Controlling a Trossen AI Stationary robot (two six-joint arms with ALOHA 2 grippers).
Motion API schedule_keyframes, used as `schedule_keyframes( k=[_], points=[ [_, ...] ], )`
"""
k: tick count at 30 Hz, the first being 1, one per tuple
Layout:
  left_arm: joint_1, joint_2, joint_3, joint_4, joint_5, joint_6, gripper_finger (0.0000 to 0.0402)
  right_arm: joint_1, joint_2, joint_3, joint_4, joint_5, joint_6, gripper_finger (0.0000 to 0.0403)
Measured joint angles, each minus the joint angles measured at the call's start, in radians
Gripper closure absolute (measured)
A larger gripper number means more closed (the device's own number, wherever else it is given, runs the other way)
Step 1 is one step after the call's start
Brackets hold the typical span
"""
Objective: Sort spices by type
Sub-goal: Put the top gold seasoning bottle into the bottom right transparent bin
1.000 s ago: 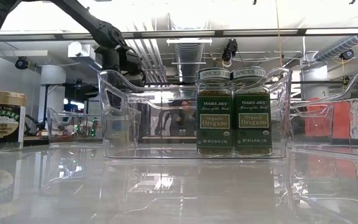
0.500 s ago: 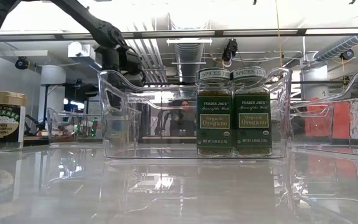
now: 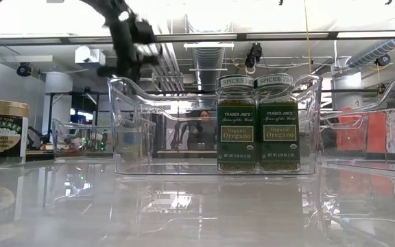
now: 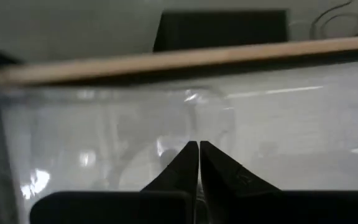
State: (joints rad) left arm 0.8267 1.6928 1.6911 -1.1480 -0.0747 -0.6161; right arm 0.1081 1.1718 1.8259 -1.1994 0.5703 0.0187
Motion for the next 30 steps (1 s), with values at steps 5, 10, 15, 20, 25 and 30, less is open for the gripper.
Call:
schedule_keyframes(
  k=[5,10,15,20,25,30],
  points=[
    [-0.071,-0.050,0.146,-0.058,-0.082,0.071,0.0401,0.000,0.009,0.000,0.091,0.000,-0.086,0.0074],
    [-0.170,-0.105,0.253,-0.110,-0.154,0.133,0.0401,0.000,0.016,0.000,0.137,0.001,-0.142,0.0078],
    [-0.298,-0.178,0.276,-0.132,-0.162,0.216,0.0401,0.000,0.016,0.000,0.143,0.001,-0.190,0.0071],
    [-0.414,-0.241,0.250,-0.204,-0.170,0.173,0.0401,0.000,0.016,0.000,0.143,0.000,-0.238,0.0066],
    [-0.514,-0.291,0.200,-0.301,-0.170,0.010,0.0401,0.000,0.021,0.000,0.143,-0.002,-0.327,0.0074],
    [-0.619,-0.330,0.148,-0.327,-0.210,-0.141,0.0401,0.000,0.029,0.000,0.170,-0.070,-0.318,0.0082]
  ],
)
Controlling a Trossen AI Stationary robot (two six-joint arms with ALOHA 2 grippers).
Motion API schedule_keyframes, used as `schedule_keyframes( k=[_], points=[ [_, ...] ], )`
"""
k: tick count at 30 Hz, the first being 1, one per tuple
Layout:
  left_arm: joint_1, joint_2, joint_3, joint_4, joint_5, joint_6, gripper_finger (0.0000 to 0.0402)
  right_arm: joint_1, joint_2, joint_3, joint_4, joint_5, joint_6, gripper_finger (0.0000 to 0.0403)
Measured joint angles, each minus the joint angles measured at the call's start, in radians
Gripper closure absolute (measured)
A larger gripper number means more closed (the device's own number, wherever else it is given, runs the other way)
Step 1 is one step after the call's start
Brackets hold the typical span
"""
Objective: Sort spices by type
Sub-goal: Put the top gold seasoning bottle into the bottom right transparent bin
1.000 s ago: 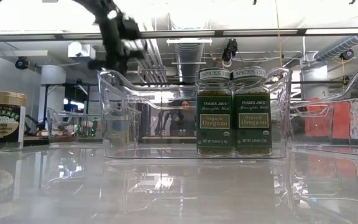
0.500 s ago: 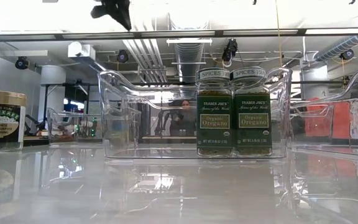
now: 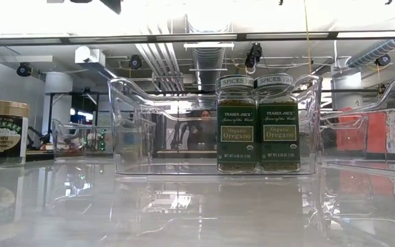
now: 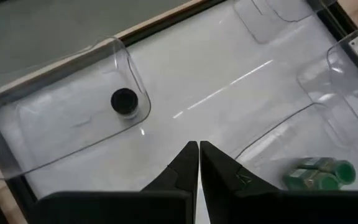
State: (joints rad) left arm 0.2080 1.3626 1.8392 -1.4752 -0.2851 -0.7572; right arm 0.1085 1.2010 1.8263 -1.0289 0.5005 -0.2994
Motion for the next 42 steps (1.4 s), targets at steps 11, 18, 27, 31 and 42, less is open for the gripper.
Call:
schedule_keyframes(
  k=[11,18,27,31,42],
  points=[
    [-0.166,-0.059,-0.117,0.000,-0.074,-0.003,0.0401,0.097,0.047,0.016,0.022,-0.005,0.374,0.0087],
    [-0.285,-0.115,-0.194,0.021,-0.076,0.016,0.0401,0.148,0.173,0.090,0.024,-0.003,0.543,0.0082],
    [-0.458,-0.122,-0.211,0.055,-0.098,0.009,0.0401,0.154,0.304,0.272,-0.070,-0.002,0.670,0.0079],
    [-0.519,-0.122,-0.211,0.049,-0.110,-0.078,0.0401,0.160,0.333,0.301,-0.073,-0.003,0.685,0.0072],
    [-0.659,-0.120,-0.296,-0.010,-0.039,-0.336,0.0343,0.168,0.367,0.305,-0.118,-0.011,0.633,0.0060]
  ],
)
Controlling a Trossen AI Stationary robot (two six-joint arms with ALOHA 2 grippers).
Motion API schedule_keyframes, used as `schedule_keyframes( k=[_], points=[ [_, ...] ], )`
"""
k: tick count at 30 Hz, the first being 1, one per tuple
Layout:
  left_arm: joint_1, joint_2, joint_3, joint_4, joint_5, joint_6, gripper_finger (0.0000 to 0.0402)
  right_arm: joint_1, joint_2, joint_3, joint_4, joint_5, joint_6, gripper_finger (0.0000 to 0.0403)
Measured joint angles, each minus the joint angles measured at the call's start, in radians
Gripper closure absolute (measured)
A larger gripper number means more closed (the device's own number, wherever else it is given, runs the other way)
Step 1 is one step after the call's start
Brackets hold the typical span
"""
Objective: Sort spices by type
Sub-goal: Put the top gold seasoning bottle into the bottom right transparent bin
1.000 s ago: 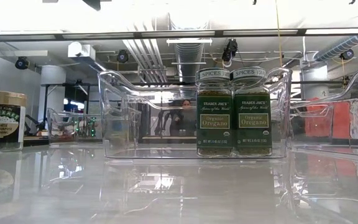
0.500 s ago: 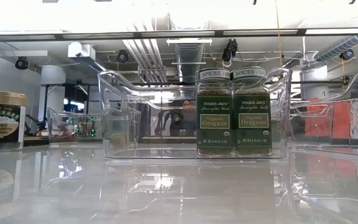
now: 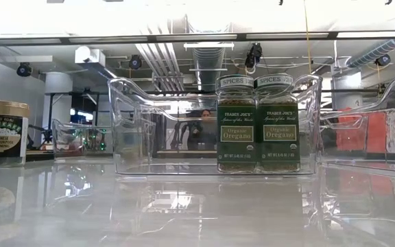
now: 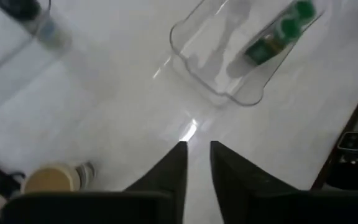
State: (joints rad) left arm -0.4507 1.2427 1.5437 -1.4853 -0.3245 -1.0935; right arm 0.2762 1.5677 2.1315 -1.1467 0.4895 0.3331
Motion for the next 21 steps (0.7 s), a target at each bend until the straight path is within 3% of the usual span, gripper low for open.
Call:
schedule_keyframes(
  k=[10,21],
  points=[
    [-0.013,0.000,-0.156,-0.020,0.076,-0.198,0.0206,0.003,-0.003,0.000,-0.061,0.000,-0.048,0.0061],
    [0.015,-0.002,-0.223,-0.067,0.103,-0.173,0.0092,0.003,-0.004,-0.001,-0.071,0.000,-0.072,0.0049]
  ],
)
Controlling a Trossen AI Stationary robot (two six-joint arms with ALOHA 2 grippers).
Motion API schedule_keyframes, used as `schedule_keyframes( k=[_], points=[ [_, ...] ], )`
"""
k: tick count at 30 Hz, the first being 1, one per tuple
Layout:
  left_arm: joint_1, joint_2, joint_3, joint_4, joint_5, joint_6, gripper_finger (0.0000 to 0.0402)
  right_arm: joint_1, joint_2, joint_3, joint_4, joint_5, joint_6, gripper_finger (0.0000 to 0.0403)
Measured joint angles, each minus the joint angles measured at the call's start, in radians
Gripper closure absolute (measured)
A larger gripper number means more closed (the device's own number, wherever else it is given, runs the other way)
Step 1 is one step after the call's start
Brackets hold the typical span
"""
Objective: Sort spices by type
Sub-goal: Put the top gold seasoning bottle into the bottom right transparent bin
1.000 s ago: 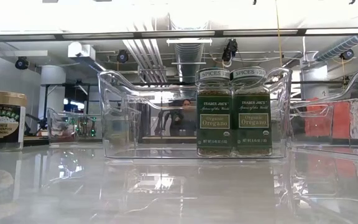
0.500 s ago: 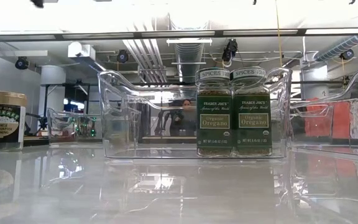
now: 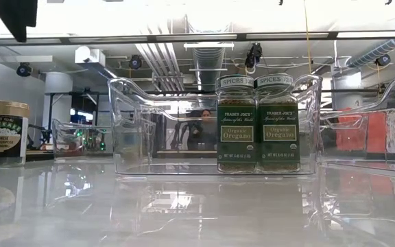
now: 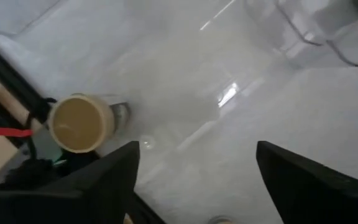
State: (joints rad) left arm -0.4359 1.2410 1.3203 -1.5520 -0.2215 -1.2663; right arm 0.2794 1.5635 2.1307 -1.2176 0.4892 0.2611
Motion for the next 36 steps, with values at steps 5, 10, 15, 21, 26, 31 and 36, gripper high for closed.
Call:
schedule_keyframes(
  k=[5,10,15,21,26,31,36],
  points=[
    [0.055,-0.005,-0.008,-0.020,0.014,0.102,0.0068,0.005,0.000,0.000,-0.006,0.000,0.007,0.0048],
    [0.145,-0.012,-0.009,-0.019,0.015,0.244,0.0059,0.028,0.000,0.000,-0.013,0.000,0.027,0.0048],
    [0.263,-0.021,-0.040,-0.020,0.063,0.365,0.0058,0.061,-0.001,0.000,-0.050,0.000,0.061,0.0048],
    [0.388,-0.022,-0.101,-0.019,0.111,0.470,0.0058,0.090,-0.001,-0.002,-0.098,0.000,0.125,0.0048],
    [0.493,-0.022,-0.181,-0.019,0.157,0.565,0.0058,0.104,-0.001,-0.002,-0.096,0.001,0.144,0.0048],
    [0.585,-0.020,-0.237,-0.019,0.158,0.645,0.0058,0.107,-0.001,-0.002,-0.094,0.001,0.151,0.0048],
    [0.636,-0.023,-0.260,-0.019,0.182,0.699,0.0058,0.107,-0.001,-0.002,-0.094,0.008,0.152,0.0048]
  ],
)
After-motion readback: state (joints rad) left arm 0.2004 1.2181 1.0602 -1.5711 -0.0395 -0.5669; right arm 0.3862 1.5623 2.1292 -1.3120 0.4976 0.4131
